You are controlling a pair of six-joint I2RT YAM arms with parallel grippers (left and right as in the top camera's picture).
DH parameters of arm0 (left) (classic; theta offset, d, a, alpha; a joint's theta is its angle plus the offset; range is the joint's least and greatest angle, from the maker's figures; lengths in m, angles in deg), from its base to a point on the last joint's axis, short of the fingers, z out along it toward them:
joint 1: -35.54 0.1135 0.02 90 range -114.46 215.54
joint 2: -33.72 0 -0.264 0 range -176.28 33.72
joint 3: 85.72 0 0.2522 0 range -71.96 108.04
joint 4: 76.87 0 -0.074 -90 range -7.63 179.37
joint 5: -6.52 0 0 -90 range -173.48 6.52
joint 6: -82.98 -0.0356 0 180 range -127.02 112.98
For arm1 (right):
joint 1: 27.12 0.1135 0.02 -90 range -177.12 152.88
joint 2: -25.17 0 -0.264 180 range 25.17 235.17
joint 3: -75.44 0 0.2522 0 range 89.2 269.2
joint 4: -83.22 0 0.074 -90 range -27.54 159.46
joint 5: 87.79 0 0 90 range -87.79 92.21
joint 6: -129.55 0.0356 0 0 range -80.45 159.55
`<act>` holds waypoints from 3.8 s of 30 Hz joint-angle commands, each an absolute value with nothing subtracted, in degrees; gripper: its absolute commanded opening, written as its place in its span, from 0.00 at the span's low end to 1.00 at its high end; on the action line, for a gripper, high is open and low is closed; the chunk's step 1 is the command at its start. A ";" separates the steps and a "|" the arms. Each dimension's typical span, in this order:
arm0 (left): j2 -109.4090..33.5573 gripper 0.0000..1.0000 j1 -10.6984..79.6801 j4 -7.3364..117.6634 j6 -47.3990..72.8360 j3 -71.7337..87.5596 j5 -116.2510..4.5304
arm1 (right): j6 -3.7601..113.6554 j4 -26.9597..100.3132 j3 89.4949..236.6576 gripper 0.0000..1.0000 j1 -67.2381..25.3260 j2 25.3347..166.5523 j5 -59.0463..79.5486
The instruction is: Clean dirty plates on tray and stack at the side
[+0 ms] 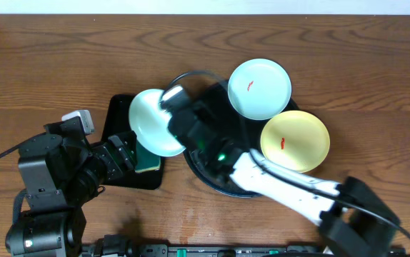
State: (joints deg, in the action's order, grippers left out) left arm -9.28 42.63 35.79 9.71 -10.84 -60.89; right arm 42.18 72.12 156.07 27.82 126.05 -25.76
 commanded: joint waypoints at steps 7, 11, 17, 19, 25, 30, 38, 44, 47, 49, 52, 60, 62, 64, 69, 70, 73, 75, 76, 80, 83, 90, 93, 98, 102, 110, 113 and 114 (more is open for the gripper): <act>-9.26 0.81 42.92 35.83 10.13 -9.46 -60.63 | 63.52 54.57 156.81 0.01 5.28 104.70 4.21; -9.26 0.81 42.92 35.85 10.13 -9.46 -60.63 | 68.02 41.15 156.81 0.01 -10.72 99.80 8.58; -9.26 0.80 42.92 35.83 10.13 -9.46 -60.63 | 69.59 27.11 156.79 0.01 -33.75 100.00 8.40; -9.26 0.80 42.92 35.83 10.13 -9.46 -60.63 | 71.10 23.75 156.79 0.01 -40.22 101.07 6.68; -9.26 0.80 42.92 35.83 10.13 -9.46 -60.63 | 73.00 19.99 156.38 0.01 -53.84 105.79 -0.43; -9.26 0.81 42.92 35.83 10.15 -9.49 -60.63 | 73.37 20.01 156.36 0.01 -59.48 112.24 -2.07; -9.26 0.81 42.92 35.83 10.15 -9.49 -60.63 | 73.13 18.35 155.83 0.01 -60.00 122.69 -2.15; -9.26 0.81 42.92 35.83 10.13 -9.49 -60.63 | 71.58 20.01 155.83 0.01 -60.05 125.85 -2.44; -9.26 0.81 42.92 35.83 10.15 -9.46 -60.63 | 69.40 20.67 155.85 0.05 -60.05 125.55 -1.69; -9.26 0.80 42.92 35.83 10.13 -9.49 -60.63 | 66.58 21.65 155.85 0.22 -60.03 124.91 1.08; -9.26 0.81 42.92 35.83 10.13 -9.49 -60.63 | 59.36 23.66 155.85 0.40 -60.03 122.93 9.04; -11.49 0.80 42.92 34.06 7.96 -9.49 -66.77 | 48.48 24.16 155.85 0.49 -57.05 109.90 34.85; -13.09 0.81 42.92 32.99 7.53 -9.49 -69.37 | 45.99 22.70 155.85 0.46 -53.84 106.56 38.35; -15.29 0.80 42.92 32.33 6.48 -9.49 -69.74 | 43.89 20.56 155.85 0.43 -49.18 103.76 38.72; -20.58 0.80 42.92 30.65 5.63 -9.46 -69.63 | 41.18 16.56 155.83 0.39 -29.69 101.37 38.41; -21.02 0.79 42.92 30.48 5.65 -9.46 -69.63 | 41.31 16.75 155.83 0.40 -25.36 101.77 38.15; -21.26 0.80 42.92 31.00 5.65 -9.46 -69.63 | 46.18 19.07 155.83 0.41 -12.14 103.74 32.43; -21.22 0.79 42.92 31.28 5.65 -9.46 -69.63 | 49.07 21.61 155.83 0.39 -3.50 105.86 25.43; -21.22 0.79 42.92 31.26 5.65 -9.46 -69.63 | 49.20 22.79 155.83 0.40 0.34 107.10 21.61; -21.26 0.80 42.92 30.61 5.43 -9.49 -69.63 | 48.76 26.90 155.83 0.44 12.23 113.20 12.27; -21.26 0.80 42.92 30.04 5.43 -9.46 -69.63 | 47.69 30.59 155.83 0.45 18.57 118.60 12.03; -21.26 0.80 42.92 30.04 5.43 -9.46 -69.63 | 55.43 41.43 155.85 0.47 25.19 129.24 11.20; -21.26 0.80 42.92 30.02 5.45 -9.49 -69.63 | 55.41 43.53 155.85 0.47 26.09 131.76 9.56; -21.26 0.80 42.92 29.80 5.43 -9.49 -69.63 | 54.71 43.31 156.05 0.45 26.11 132.17 5.43; -21.26 0.80 42.92 29.80 5.43 -9.49 -69.63 | 55.47 38.48 158.26 0.37 24.12 129.24 5.52; -21.26 0.80 42.92 29.78 5.45 -9.49 -69.63 | 62.38 26.17 160.66 0.30 10.29 118.45 9.43; -21.26 0.80 42.92 29.78 5.45 -9.49 -69.63 | 59.67 22.52 160.62 0.28 6.20 118.27 15.73; -21.26 0.80 42.92 29.78 5.45 -9.49 -69.63 | 59.63 20.05 160.46 0.27 5.57 118.71 15.62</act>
